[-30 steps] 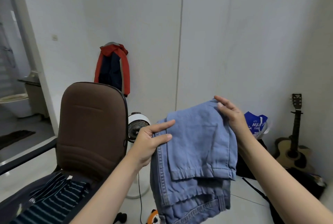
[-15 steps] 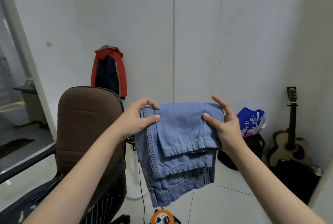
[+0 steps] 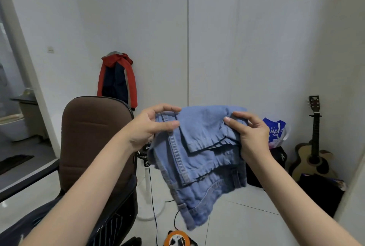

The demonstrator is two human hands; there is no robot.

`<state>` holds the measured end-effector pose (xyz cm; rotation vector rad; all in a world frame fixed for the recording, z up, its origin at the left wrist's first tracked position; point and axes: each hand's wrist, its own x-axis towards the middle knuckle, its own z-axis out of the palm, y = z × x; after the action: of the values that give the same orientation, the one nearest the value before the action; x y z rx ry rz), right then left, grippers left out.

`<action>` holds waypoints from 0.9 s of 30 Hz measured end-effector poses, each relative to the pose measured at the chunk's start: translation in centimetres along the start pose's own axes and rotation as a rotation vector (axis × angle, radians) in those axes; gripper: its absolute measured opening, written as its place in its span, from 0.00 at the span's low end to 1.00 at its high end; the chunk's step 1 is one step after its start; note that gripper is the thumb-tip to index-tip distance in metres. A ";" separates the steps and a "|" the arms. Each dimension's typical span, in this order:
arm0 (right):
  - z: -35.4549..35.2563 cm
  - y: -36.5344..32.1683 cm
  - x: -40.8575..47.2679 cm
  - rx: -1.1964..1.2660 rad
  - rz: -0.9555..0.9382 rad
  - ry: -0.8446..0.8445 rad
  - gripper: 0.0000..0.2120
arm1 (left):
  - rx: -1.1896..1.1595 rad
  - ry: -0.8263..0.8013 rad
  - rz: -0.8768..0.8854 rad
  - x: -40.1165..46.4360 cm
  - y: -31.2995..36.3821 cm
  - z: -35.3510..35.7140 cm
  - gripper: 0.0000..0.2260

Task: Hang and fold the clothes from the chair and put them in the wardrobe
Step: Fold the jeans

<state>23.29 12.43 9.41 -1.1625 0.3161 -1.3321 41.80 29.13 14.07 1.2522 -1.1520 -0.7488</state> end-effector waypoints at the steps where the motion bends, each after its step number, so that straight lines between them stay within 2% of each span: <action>1: 0.3 0.0 0.0 0.007 -0.008 0.027 0.11 | 0.031 -0.054 -0.055 -0.3 0.0 0.2 0.18; 2: 0.6 -0.2 -0.1 0.009 -0.021 0.040 0.10 | 0.050 -0.066 -0.095 -0.5 -0.1 0.4 0.18; 4: 0.8 -0.5 0.0 -0.028 -0.062 0.019 0.11 | 0.029 0.051 -0.091 -0.4 -0.7 1.1 0.15; 7: -0.1 -1.1 0.4 -0.107 -0.078 -0.052 0.10 | -0.220 0.322 0.029 0.4 -1.7 1.7 0.14; 9: -1.0 -1.4 0.6 -0.169 -0.058 -0.073 0.07 | -0.339 0.407 0.091 0.8 -1.9 1.8 0.15; 11: -1.5 -1.7 0.4 -0.204 -0.043 -0.080 0.06 | -0.238 0.432 0.163 0.8 -2.0 1.8 0.15; 14: -1.9 -2.2 -0.1 -0.236 -0.046 -0.147 0.11 | 0.025 0.443 0.260 0.8 -2.0 1.6 0.13; 17: -2.1 -2.6 -0.2 -0.295 -0.113 -0.239 0.17 | -0.008 0.388 0.246 1.0 -2.4 1.2 0.12; 20: -1.7 -2.9 0.1 -0.403 -0.251 -0.192 0.18 | -0.003 0.294 0.203 1.2 -3.1 0.4 0.11; 25: -1.0 -3.9 1.1 -0.733 -0.504 -0.152 0.21 | -0.028 0.193 0.151 1.5 -3.6 -0.6 0.10; 27: -0.8 -4.5 1.5 -0.677 -0.554 -0.242 0.19 | -0.048 0.190 0.147 1.8 -3.8 -0.9 0.09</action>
<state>20.53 11.58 13.22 -2.0724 0.2855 -1.5859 43.75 26.99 10.91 1.1590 -1.0514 -0.5333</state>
